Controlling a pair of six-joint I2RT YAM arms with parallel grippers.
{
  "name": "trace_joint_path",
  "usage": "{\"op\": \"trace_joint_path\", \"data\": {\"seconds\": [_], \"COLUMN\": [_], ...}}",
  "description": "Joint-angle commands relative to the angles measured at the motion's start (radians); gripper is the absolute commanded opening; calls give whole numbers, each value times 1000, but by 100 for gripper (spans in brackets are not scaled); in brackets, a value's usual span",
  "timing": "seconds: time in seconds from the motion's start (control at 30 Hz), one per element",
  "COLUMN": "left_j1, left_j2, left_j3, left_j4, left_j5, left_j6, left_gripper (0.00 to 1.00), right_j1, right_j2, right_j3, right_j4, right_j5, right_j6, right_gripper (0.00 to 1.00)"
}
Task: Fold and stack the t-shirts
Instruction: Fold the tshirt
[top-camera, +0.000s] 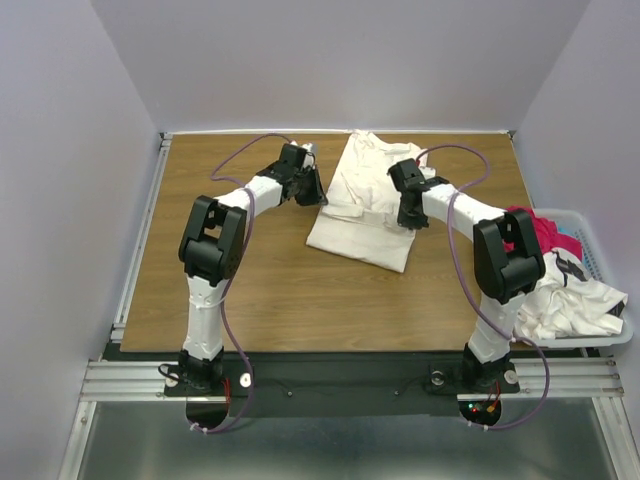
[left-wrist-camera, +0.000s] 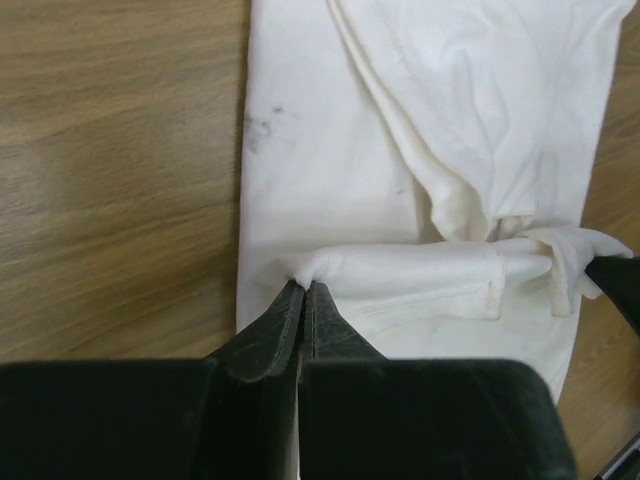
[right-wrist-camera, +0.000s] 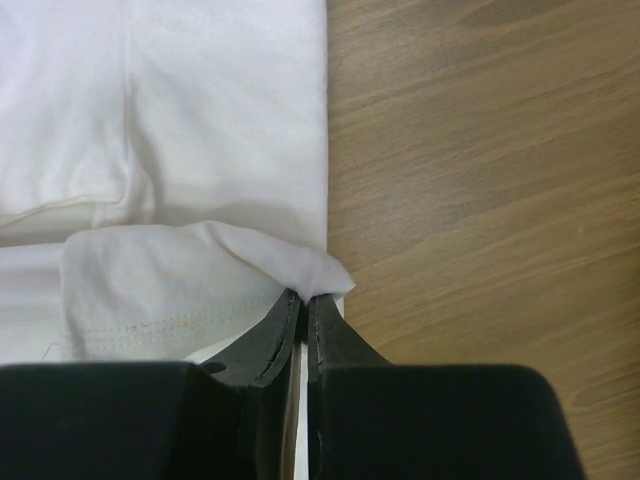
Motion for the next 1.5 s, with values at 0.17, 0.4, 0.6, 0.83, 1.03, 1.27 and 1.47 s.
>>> {"op": "trace_joint_path", "data": {"seconds": [0.17, 0.4, 0.6, 0.83, 1.03, 1.27, 1.47], "left_j1": [7, 7, -70, -156, -156, -156, -157], "left_j2": [-29, -212, -409, -382, -273, -192, -165], "left_j3": [16, -72, -270, -399, -378, -364, -390], "left_j4": [38, 38, 23, 36, 44, 23, -20], "left_j5": [-59, -134, -246, -241, -299, -321, -319], "left_j6": [21, -8, -14, -14, 7, 6, -4], "left_gripper": [44, 75, 69, 45, 32, 26, 24], "right_j1": [-17, 14, 40, 43, 43, 45, 39], "right_j2": [-24, -107, -157, -125, -75, -1, 62], "right_j3": [87, 110, 10, -54, -59, -41, 16], "right_j4": [17, 14, 3, 25, 68, 100, 105], "right_j5": [16, -119, -196, -204, -207, -161, -117], "right_j6": [-9, -171, -150, -103, -84, -83, -104], "right_gripper": [31, 60, 47, 35, 25, 20, 20]}}
